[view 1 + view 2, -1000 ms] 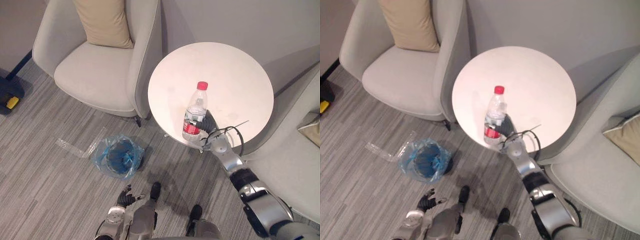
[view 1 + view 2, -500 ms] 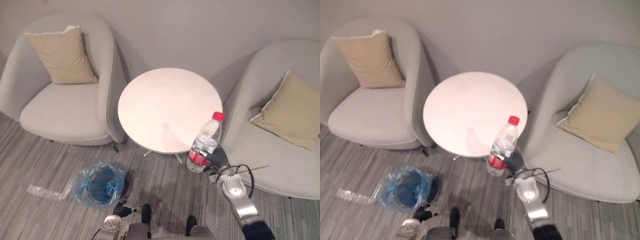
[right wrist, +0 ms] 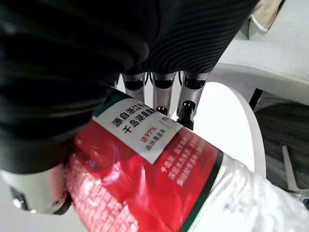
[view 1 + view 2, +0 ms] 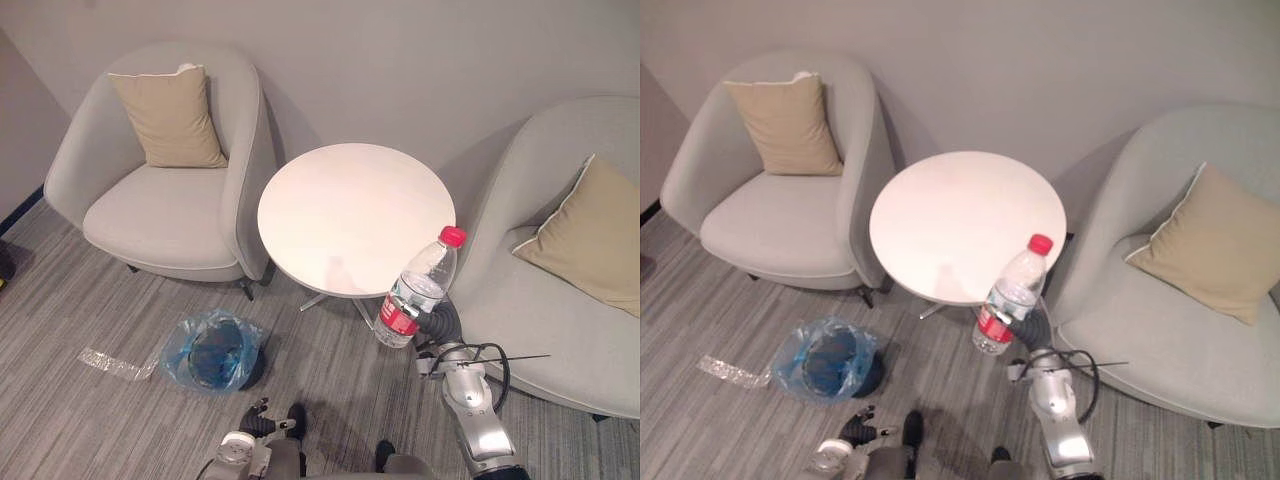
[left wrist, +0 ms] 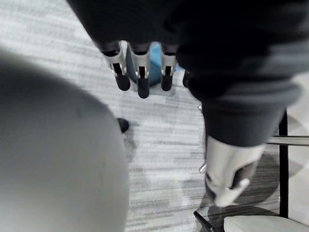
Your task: Gather rubbish on tea table into small bin, then transfer packed bag to large trash can.
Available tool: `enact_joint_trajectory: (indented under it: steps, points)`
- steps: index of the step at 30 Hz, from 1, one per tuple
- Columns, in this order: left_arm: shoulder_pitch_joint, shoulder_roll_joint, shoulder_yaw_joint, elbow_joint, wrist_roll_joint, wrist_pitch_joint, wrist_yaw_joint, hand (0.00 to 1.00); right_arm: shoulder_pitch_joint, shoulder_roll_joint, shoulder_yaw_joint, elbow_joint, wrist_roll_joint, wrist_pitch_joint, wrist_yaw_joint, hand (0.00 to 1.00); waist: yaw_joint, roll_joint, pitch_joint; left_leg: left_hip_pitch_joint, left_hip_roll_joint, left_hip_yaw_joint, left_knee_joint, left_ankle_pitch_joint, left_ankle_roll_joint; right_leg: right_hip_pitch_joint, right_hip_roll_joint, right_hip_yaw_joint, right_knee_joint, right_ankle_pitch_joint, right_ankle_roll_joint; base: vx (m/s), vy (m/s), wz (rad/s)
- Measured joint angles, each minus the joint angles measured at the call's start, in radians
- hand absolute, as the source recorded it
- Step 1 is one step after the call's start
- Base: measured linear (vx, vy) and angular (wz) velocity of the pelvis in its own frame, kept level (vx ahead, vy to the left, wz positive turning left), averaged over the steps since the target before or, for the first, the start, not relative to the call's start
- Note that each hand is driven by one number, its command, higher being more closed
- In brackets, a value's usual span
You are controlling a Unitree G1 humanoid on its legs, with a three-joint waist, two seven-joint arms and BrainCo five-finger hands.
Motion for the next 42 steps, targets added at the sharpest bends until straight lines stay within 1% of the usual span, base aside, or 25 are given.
enact_joint_trajectory:
  steps: [2,3,4,6,7,9,11,12,13,14,16,21,24,26,29,31,33,34,35,36,38,39,40,41,42]
  points:
    - [0.006,-0.010,0.012,-0.002,-0.006,0.000,0.001,0.00,0.004,-0.005,-0.005,0.007,-0.001,0.003,-0.004,1.00,-0.005,0.020,0.008,-0.001,0.025,0.042,-0.015,-0.006,0.003,-0.001,0.018,-0.027,0.020,0.006,-0.014,-0.16,-0.095,0.32]
    - [0.011,-0.010,0.023,-0.001,-0.007,0.000,0.001,0.00,0.010,-0.009,-0.006,0.010,-0.001,0.005,-0.004,1.00,-0.005,0.018,0.004,0.014,0.027,0.055,-0.061,-0.030,0.001,-0.001,0.005,-0.049,0.009,0.013,-0.026,-0.14,-0.037,0.44]
    - [0.011,-0.007,0.029,-0.001,-0.007,0.000,0.001,0.00,0.010,-0.006,-0.010,0.014,-0.001,0.004,-0.004,1.00,-0.006,-0.001,0.008,0.013,0.020,0.078,-0.068,-0.064,0.009,-0.009,-0.019,-0.065,-0.007,0.019,-0.040,-0.18,-0.008,0.57]
    - [0.002,0.001,0.029,-0.005,-0.010,-0.003,-0.001,0.00,0.008,-0.013,-0.036,0.038,-0.001,0.004,-0.012,1.00,-0.013,-0.023,0.007,-0.052,-0.016,0.156,0.169,-0.063,0.051,-0.037,-0.090,-0.109,-0.001,0.038,-0.035,-0.14,0.011,0.66]
    - [0.005,0.001,0.027,-0.004,-0.010,-0.003,0.000,0.00,0.011,-0.014,-0.048,0.051,-0.001,0.005,-0.015,1.00,-0.018,-0.020,0.004,-0.049,-0.015,0.186,0.261,-0.084,0.061,-0.033,-0.108,-0.127,-0.003,0.043,-0.030,-0.09,0.009,0.63]
    - [0.019,-0.004,0.026,-0.002,-0.008,0.001,0.004,0.00,0.027,-0.018,-0.057,0.064,-0.001,0.009,-0.024,1.00,-0.022,0.005,-0.013,0.006,0.048,0.265,0.351,-0.220,0.040,-0.029,-0.115,-0.165,-0.023,0.065,-0.014,-0.07,0.083,0.60]
    - [0.021,-0.009,0.019,0.000,-0.006,0.013,0.005,0.00,0.029,-0.013,-0.059,0.065,0.000,0.016,-0.024,1.00,-0.025,0.023,-0.024,0.034,0.069,0.314,0.268,-0.246,0.020,-0.025,-0.103,-0.209,-0.058,0.094,0.013,-0.04,0.151,0.68]
    - [0.021,-0.005,0.012,-0.001,-0.005,0.013,0.007,0.00,0.029,-0.011,-0.061,0.067,0.000,0.018,-0.024,1.00,-0.027,0.017,-0.023,0.043,0.061,0.321,0.232,-0.246,0.020,-0.011,-0.100,-0.223,-0.082,0.107,0.020,-0.05,0.158,0.89]
    - [0.020,0.009,-0.005,-0.004,-0.005,0.013,0.014,0.00,0.030,0.007,-0.057,0.073,0.000,0.020,-0.022,1.00,-0.030,-0.010,-0.024,0.062,0.038,0.311,0.165,-0.235,0.030,0.018,-0.104,-0.248,-0.128,0.128,0.030,-0.06,0.133,0.74]
    - [0.023,0.020,-0.006,-0.015,-0.003,0.012,0.017,0.00,0.029,0.026,-0.047,0.083,-0.001,0.021,-0.020,1.00,-0.017,-0.036,-0.030,0.082,0.013,0.302,0.119,-0.208,0.039,0.037,-0.115,-0.257,-0.157,0.138,0.032,-0.06,0.132,0.65]
    - [0.029,0.026,-0.014,-0.017,0.009,0.015,0.022,0.00,0.023,0.044,-0.037,0.099,-0.001,0.020,-0.019,1.00,-0.017,-0.054,-0.045,0.114,-0.019,0.281,0.063,-0.178,0.054,0.063,-0.132,-0.257,-0.164,0.137,0.036,-0.06,0.123,0.41]
    - [0.035,0.025,-0.011,0.001,0.021,0.015,0.036,0.00,0.017,0.047,-0.037,0.153,-0.001,0.022,-0.018,1.00,-0.014,-0.043,-0.061,0.139,-0.059,0.252,-0.052,-0.120,0.064,0.054,-0.147,-0.253,-0.163,0.123,0.048,-0.04,0.063,0.25]
    - [0.035,0.027,-0.004,0.005,0.021,0.015,0.042,0.00,0.016,0.052,-0.012,0.210,-0.001,0.039,-0.012,1.00,-0.010,-0.044,-0.061,0.136,-0.065,0.239,-0.067,-0.114,0.068,0.058,-0.147,-0.258,-0.162,0.116,0.058,-0.01,0.012,0.10]
    - [0.033,0.028,-0.001,0.005,0.021,0.015,0.042,0.00,0.011,0.060,-0.001,0.226,-0.001,0.041,-0.011,1.00,-0.010,-0.051,-0.056,0.120,-0.069,0.228,-0.035,-0.136,0.073,0.056,-0.156,-0.268,-0.139,0.093,0.074,0.07,0.002,0.23]
    - [0.024,0.030,0.012,-0.005,0.011,0.012,0.042,0.00,-0.006,0.057,0.000,0.227,-0.001,0.041,-0.011,1.00,-0.004,-0.063,-0.049,0.015,-0.073,0.189,0.183,-0.239,0.079,0.031,-0.189,-0.295,-0.015,0.011,0.101,0.10,0.026,0.49]
    - [0.019,0.033,0.022,-0.007,0.001,0.010,0.044,0.00,-0.013,0.053,0.000,0.226,-0.002,0.041,-0.011,1.00,-0.004,-0.072,-0.042,-0.009,-0.086,0.141,0.265,-0.292,0.087,0.031,-0.209,-0.299,0.078,-0.009,0.092,0.16,0.048,0.76]
    - [0.021,0.034,0.030,-0.007,-0.010,0.011,0.048,0.00,-0.013,0.041,0.000,0.226,-0.003,0.041,-0.011,1.00,-0.006,-0.071,-0.042,0.000,-0.094,0.084,0.261,-0.299,0.089,-0.009,-0.217,-0.254,0.220,0.005,0.063,0.17,0.046,0.83]
    - [0.022,0.034,0.037,-0.011,-0.022,0.012,0.052,0.00,-0.016,0.031,0.003,0.224,-0.004,0.041,-0.010,1.00,-0.010,-0.067,-0.034,0.015,-0.091,0.030,0.259,-0.299,0.092,-0.080,-0.214,-0.196,0.361,0.014,0.014,0.23,-0.007,1.01]
    - [0.021,0.039,0.038,-0.018,-0.029,0.013,0.059,0.00,-0.016,0.032,0.007,0.224,-0.007,0.039,-0.009,1.00,-0.017,-0.064,-0.026,0.022,-0.079,-0.021,0.253,-0.301,0.094,-0.090,-0.162,-0.145,0.352,-0.056,0.019,0.23,-0.053,1.04]
    - [0.019,0.046,0.039,-0.016,-0.031,0.015,0.063,0.00,-0.017,0.031,0.009,0.224,-0.011,0.037,-0.006,1.00,-0.018,-0.068,-0.023,0.030,-0.074,-0.037,0.242,-0.300,0.094,-0.100,-0.131,-0.123,0.335,-0.080,0.012,0.25,-0.152,0.87]
    - [0.003,0.055,0.038,0.013,-0.034,0.016,0.068,0.00,-0.021,0.026,0.008,0.224,-0.023,0.032,-0.001,1.00,-0.022,-0.052,-0.011,0.078,-0.049,-0.095,0.185,-0.290,0.083,-0.144,-0.004,-0.076,0.254,-0.101,-0.009,0.23,-0.157,0.75]
    - [0.002,0.054,0.038,0.029,-0.034,0.018,0.068,0.00,-0.015,0.020,0.007,0.224,-0.022,0.032,-0.001,1.00,-0.035,-0.048,-0.006,0.112,-0.050,-0.123,0.160,-0.288,0.078,-0.150,0.034,-0.063,0.180,-0.079,-0.015,0.23,-0.176,0.83]
    - [0.006,0.055,0.038,0.032,-0.032,0.017,0.066,0.00,-0.008,0.017,0.004,0.223,-0.022,0.032,-0.001,1.00,-0.041,-0.060,-0.007,0.131,-0.070,-0.138,0.151,-0.288,0.077,-0.146,0.037,-0.045,0.108,-0.036,-0.024,0.24,-0.187,0.96]
    - [-0.002,0.061,0.039,0.041,-0.026,0.017,0.064,0.00,0.000,0.015,-0.008,0.216,-0.022,0.031,-0.001,1.00,-0.045,-0.085,0.005,0.142,-0.099,-0.146,0.154,-0.294,0.069,-0.134,0.019,-0.034,0.072,0.052,-0.071,0.27,-0.209,0.96]
    - [-0.008,0.037,0.040,0.048,-0.016,0.016,0.062,0.00,0.008,-0.008,-0.027,0.215,-0.021,0.034,-0.001,1.00,-0.053,-0.050,0.007,0.142,-0.081,-0.149,0.157,-0.302,0.056,-0.120,0.020,-0.073,0.081,0.045,-0.067,0.17,-0.130,0.75]
